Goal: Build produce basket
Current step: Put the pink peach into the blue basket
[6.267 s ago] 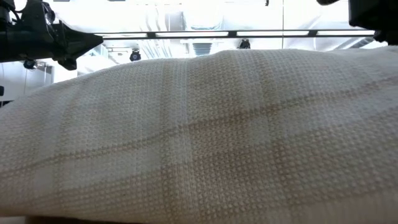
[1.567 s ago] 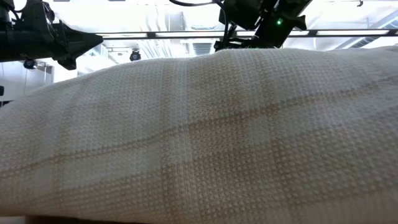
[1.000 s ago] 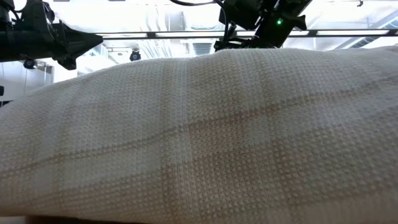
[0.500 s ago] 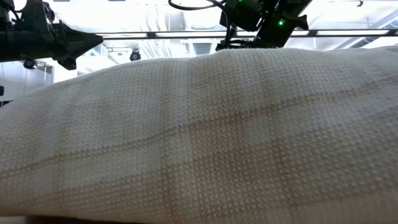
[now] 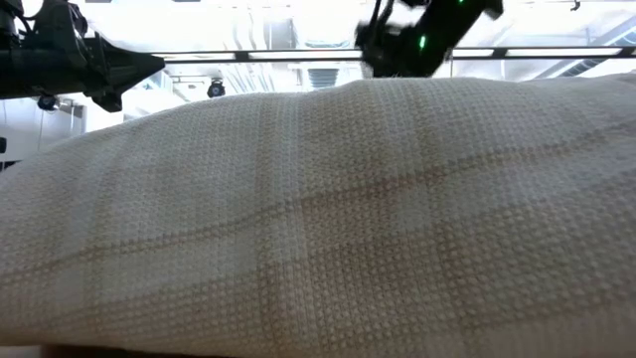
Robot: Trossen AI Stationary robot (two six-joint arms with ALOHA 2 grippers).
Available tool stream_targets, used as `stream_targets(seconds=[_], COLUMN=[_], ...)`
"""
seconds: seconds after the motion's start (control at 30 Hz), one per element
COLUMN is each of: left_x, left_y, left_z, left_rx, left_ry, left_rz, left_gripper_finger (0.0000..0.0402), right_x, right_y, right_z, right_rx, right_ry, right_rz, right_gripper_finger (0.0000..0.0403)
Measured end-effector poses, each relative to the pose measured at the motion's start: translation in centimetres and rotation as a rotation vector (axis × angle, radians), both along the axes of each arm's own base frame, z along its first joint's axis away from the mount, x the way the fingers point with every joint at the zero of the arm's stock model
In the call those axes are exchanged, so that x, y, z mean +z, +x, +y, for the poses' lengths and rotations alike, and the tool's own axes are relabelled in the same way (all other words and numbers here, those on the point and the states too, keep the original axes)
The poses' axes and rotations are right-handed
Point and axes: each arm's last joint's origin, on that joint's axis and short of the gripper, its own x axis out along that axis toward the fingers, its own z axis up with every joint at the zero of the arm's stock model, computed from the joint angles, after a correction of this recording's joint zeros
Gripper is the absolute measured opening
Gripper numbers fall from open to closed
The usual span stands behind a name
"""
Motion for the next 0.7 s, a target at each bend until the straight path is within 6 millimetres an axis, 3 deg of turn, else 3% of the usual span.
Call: stream_targets(seconds=[0.13, 0.33, 0.7], left_x=[0.0, 0.0, 0.0], left_y=[0.0, 0.0, 0.0], left_z=[0.0, 0.0, 0.0], left_rx=[0.009, 0.013, 0.014], left_ry=[0.023, 0.039, 0.039], left_rz=[0.009, 0.019, 0.016], left_gripper_finger=[0.0000, 0.0000, 0.0000], right_x=[2.3, 3.8, 0.8], right_y=[-1.1, -2.2, -3.0], right_z=[1.2, 4.1, 10.1], right_rx=[0.085, 0.254, 0.346], right_ry=[0.084, 0.296, 0.343], right_rz=[-0.090, -0.124, 0.052], right_gripper_finger=[0.0293, 0.0351, 0.0363])
